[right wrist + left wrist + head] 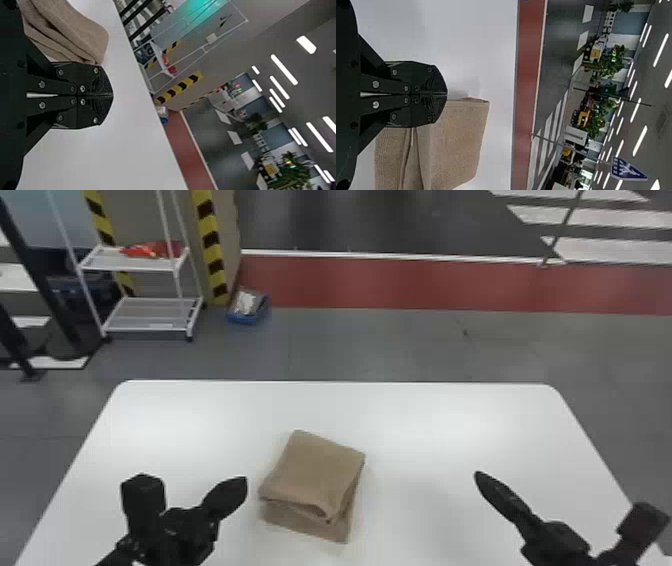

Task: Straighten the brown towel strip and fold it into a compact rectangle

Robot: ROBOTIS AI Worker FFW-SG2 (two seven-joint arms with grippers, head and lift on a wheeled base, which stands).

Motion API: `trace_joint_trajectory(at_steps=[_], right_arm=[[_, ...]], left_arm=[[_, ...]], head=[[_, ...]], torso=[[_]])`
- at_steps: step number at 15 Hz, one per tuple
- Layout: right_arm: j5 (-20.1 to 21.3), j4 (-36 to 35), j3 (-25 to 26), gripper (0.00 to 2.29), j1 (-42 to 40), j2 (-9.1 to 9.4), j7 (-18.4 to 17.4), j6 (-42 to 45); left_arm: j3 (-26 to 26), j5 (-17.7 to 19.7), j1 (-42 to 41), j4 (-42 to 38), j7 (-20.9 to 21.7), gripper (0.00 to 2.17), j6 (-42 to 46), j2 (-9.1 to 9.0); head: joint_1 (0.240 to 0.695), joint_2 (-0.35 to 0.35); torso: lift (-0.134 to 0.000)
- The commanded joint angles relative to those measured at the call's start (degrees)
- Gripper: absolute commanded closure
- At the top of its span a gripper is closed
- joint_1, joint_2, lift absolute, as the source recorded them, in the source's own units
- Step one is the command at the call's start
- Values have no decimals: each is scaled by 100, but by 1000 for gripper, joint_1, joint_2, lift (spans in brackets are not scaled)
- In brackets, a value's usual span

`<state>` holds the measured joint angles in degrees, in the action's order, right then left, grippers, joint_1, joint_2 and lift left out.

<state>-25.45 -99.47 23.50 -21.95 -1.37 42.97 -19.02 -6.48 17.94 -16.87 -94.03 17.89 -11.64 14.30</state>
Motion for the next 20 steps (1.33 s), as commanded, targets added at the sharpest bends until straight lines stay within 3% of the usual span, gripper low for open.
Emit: trace_joint_trajectory(at_steps=[1, 4, 7, 15, 17, 18, 20], right_arm=[[-364, -20, 305, 2010, -380, 75, 414, 1080], [-435, 59, 428, 2010, -574, 142, 678, 1555], [-443, 139, 595, 2010, -565, 142, 792, 1572], [-347, -64, 331, 2010, -310, 142, 660, 1010], [-197, -318, 129, 1831, -257, 142, 484, 693], [119, -556, -47, 1710, -152, 142, 423, 412], [1429, -1083, -697, 1170, 112, 142, 423, 60]], left_arm=[[-336, -18, 351, 570, -14, 1723, 148, -59], [-618, -150, 667, 1194, -75, 1723, 447, -182], [-723, -264, 667, 1256, -145, 1720, 570, -217], [-855, -159, -405, -379, -102, 1720, -379, -173], [-890, -168, -467, -484, -93, 1720, -485, -156], [-837, -168, -520, -564, -102, 1720, -450, -147], [-644, -159, -511, -555, -102, 1723, -414, -147]], head=[[695, -156], [695, -225], [695, -272], [695, -341], [695, -348], [695, -345], [695, -319]], torso=[[0], [0], [0], [0], [0], [0], [0]])
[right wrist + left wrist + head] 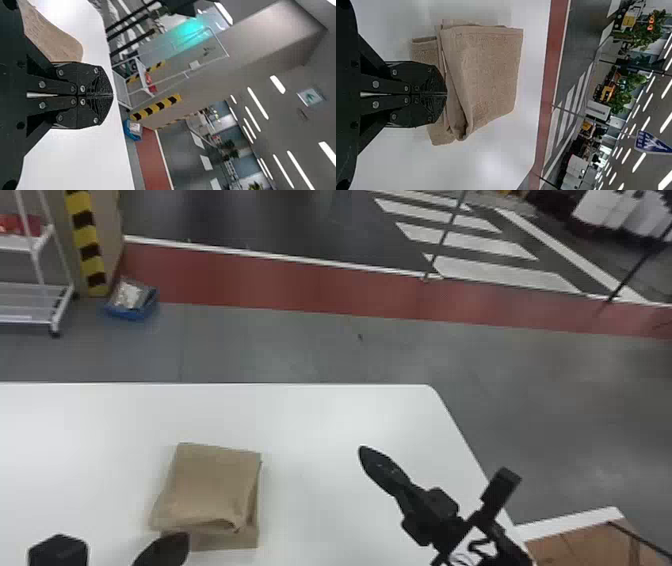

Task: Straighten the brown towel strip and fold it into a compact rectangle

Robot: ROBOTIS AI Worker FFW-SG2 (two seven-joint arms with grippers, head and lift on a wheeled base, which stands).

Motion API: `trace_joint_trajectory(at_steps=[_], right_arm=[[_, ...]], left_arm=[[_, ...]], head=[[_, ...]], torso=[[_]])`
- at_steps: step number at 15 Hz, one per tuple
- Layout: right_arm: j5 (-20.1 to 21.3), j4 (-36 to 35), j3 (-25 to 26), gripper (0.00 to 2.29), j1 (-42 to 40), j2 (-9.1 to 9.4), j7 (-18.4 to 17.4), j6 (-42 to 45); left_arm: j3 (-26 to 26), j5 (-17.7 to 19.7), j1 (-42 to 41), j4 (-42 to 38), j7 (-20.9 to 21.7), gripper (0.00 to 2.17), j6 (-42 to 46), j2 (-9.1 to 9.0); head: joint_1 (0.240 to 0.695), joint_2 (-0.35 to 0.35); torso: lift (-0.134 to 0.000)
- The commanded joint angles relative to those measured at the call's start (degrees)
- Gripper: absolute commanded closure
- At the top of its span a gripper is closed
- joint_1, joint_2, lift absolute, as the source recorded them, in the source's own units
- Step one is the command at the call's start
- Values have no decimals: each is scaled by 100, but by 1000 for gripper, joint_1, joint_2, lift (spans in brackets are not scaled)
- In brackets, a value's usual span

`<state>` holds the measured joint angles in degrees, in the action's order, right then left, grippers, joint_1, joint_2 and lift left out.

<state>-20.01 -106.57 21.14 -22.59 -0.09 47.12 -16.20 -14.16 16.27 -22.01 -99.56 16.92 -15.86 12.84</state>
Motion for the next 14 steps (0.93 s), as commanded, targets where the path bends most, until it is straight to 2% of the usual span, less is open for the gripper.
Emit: trace_joint_trajectory(at_steps=[1, 2, 3, 4, 6, 8, 12, 14], right_arm=[[1544, -540, -910, 903, 263, -9, 52, -222], [1948, -602, -1191, 603, 387, -9, 122, -274], [2159, -734, -1420, 194, 518, -9, 210, -731], [2088, -910, -1534, 36, 606, -9, 210, -1399], [1772, -1235, -1507, 33, 650, -9, 219, -1927], [1262, -1455, -1235, 46, 694, -35, 236, -2296], [656, -1507, -901, 49, 835, -132, 280, -2577], [586, -1463, -875, 49, 940, -141, 272, -2612]], left_arm=[[151, 7, 74, 103, -31, 1723, 8, 8], [159, -1, 162, 226, -48, 1720, 8, 8], [186, -19, 232, 375, -66, 1720, 61, -1], [177, -98, 320, 560, -145, 1720, 149, -36], [142, -116, 487, 876, -207, 1720, 325, -71], [71, -116, 566, 1052, -215, 1720, 412, -80], [-104, -133, 557, 1052, -207, 1720, 377, -62], [-192, -133, 452, 964, -198, 1720, 360, -62]], head=[[695, -285], [695, -239], [695, -145], [695, -100], [695, -40], [695, -4], [695, -31], [695, -57]], torso=[[0], [0], [0], [0], [0], [0], [0], [0]])
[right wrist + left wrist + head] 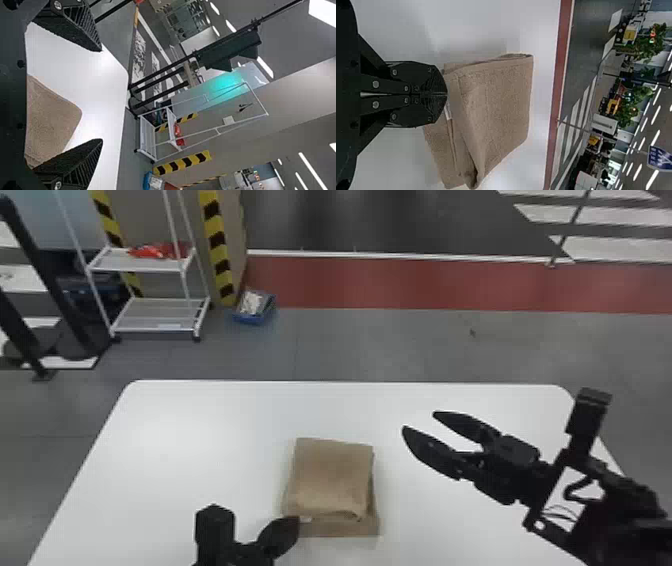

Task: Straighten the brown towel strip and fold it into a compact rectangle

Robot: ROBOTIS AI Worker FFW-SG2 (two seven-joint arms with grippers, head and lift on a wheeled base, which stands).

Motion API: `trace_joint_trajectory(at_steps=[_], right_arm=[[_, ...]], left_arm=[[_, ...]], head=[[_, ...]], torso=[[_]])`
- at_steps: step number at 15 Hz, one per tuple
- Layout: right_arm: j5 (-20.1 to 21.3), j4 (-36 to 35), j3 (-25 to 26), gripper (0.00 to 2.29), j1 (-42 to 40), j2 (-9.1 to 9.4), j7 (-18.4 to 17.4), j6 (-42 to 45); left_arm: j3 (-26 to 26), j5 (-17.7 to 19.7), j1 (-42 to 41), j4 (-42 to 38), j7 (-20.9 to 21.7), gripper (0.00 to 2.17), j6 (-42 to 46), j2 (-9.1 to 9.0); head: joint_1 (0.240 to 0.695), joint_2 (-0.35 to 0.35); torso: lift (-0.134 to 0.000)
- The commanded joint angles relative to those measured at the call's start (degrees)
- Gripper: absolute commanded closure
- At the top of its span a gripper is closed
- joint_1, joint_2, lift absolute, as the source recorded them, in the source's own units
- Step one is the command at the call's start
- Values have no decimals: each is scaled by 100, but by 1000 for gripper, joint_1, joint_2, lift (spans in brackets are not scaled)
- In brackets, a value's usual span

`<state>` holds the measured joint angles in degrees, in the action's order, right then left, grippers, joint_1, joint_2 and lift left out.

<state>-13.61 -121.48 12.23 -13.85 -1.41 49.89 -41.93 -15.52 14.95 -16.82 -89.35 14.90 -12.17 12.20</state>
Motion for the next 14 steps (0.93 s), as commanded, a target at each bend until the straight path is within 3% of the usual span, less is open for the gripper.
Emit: trace_joint_trajectory(at_steps=[1, 3, 4, 7, 10, 13, 14], right_arm=[[-45, 89, -1, 49, 128, -8, -5, -22], [227, 107, -203, 49, 181, -34, -5, -22], [711, 159, -432, 53, 278, -52, 30, -4], [1924, 643, -1082, 151, 665, -96, 584, 418], [3629, 1144, -1864, 228, 1034, -114, 1340, 769], [4815, 1777, -2146, 289, 1210, -114, 1955, 2439], [5316, 1952, -2225, 292, 1245, -114, 1999, 2756]], left_arm=[[-127, 0, -85, -56, -5, 1720, 7, 2], [-92, -18, -129, -170, -40, 1720, 7, 20], [23, -9, -225, -381, -40, 1720, 7, 46], [506, 167, -568, -1014, 75, 1720, -98, 99], [726, 202, -586, -1032, 101, 1720, -326, 116], [726, 254, -559, -1014, 136, 1720, -485, 134], [682, 254, -507, -1014, 136, 1720, -625, 134]], head=[[695, -65], [695, -78], [695, -80], [695, -34], [695, 63], [695, 121], [695, 133]], torso=[[0], [0], [0], [0], [0], [0], [0]])
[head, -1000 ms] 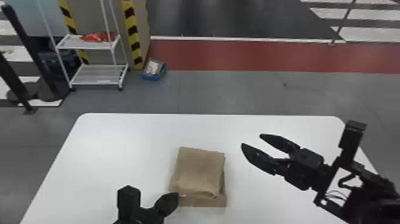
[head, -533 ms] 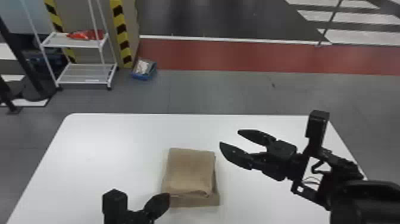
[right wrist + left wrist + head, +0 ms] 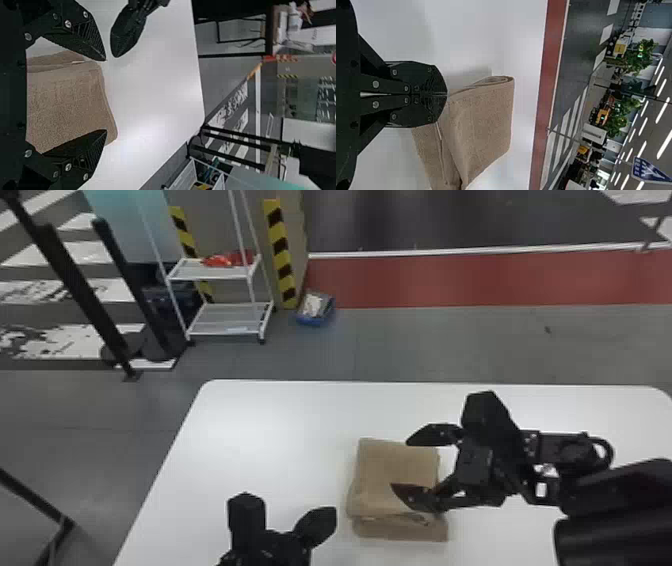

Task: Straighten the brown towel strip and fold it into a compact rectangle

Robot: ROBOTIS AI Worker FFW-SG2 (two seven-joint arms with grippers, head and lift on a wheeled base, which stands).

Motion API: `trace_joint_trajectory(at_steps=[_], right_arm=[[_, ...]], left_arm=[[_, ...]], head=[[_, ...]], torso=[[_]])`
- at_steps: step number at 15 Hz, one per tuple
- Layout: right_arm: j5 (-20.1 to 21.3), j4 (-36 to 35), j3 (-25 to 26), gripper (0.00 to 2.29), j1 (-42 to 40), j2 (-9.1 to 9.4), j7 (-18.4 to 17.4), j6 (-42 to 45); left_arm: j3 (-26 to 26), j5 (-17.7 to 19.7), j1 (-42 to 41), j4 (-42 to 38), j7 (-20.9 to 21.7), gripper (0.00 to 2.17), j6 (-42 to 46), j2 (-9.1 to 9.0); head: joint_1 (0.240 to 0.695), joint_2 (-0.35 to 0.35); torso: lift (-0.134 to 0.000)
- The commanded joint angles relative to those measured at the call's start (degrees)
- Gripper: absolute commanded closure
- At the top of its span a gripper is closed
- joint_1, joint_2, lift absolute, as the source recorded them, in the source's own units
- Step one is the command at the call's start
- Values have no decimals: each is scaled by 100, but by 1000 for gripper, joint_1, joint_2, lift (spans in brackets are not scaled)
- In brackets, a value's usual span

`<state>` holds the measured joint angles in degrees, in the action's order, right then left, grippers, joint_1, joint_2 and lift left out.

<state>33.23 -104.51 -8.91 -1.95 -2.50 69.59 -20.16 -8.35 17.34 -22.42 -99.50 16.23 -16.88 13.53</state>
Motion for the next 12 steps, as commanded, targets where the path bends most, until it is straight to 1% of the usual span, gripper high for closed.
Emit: trace_joint_trajectory(at_steps=[1, 2, 3, 4, 5, 6, 7, 8, 10, 11, 12], right_arm=[[913, 440, -129, 340, 134, 4, 134, 683], [1115, 677, -129, 414, 257, -4, 345, 789], [1362, 853, -137, 414, 301, -13, 442, 1000], [1616, 985, -146, 414, 301, -13, 451, 1316], [1783, 1169, -146, 417, 327, -13, 459, 1685], [1836, 1328, -146, 421, 397, -13, 424, 1967], [1836, 1503, -190, 475, 494, -13, 389, 2002], [1863, 1662, -296, 475, 582, -4, 345, 2002], [2276, 2013, -630, 475, 705, 31, -6, 2019], [2320, 2207, -744, 515, 828, 48, -121, 2019], [2320, 2365, -797, 583, 925, 92, -138, 2002]], left_arm=[[-61, -2, 106, 9, 3, 1720, -277, -9], [-61, -2, 150, 36, -6, 1720, -329, -17], [-61, -2, 212, 62, -6, 1720, -364, -17], [-61, -2, 238, 62, -6, 1720, -488, -26], [-61, -11, 247, 62, -6, 1720, -505, -17], [-44, -2, 256, 71, -6, 1720, -523, -17], [-53, -11, 282, 97, -6, 1720, -575, -26], [-61, -11, 308, 115, -6, 1720, -593, -26], [-61, -29, 326, 124, -6, 1723, -593, -35], [-61, -29, 326, 124, -6, 1720, -611, -35], [-61, -20, 335, 132, -6, 1720, -628, -26]], head=[[695, 139], [695, 139], [695, 134], [695, 130], [695, 124], [695, 119], [695, 117], [695, 119], [695, 125], [695, 136], [695, 141]], torso=[[0], [0], [0], [0], [0], [0], [0], [0], [0], [0], [0]])
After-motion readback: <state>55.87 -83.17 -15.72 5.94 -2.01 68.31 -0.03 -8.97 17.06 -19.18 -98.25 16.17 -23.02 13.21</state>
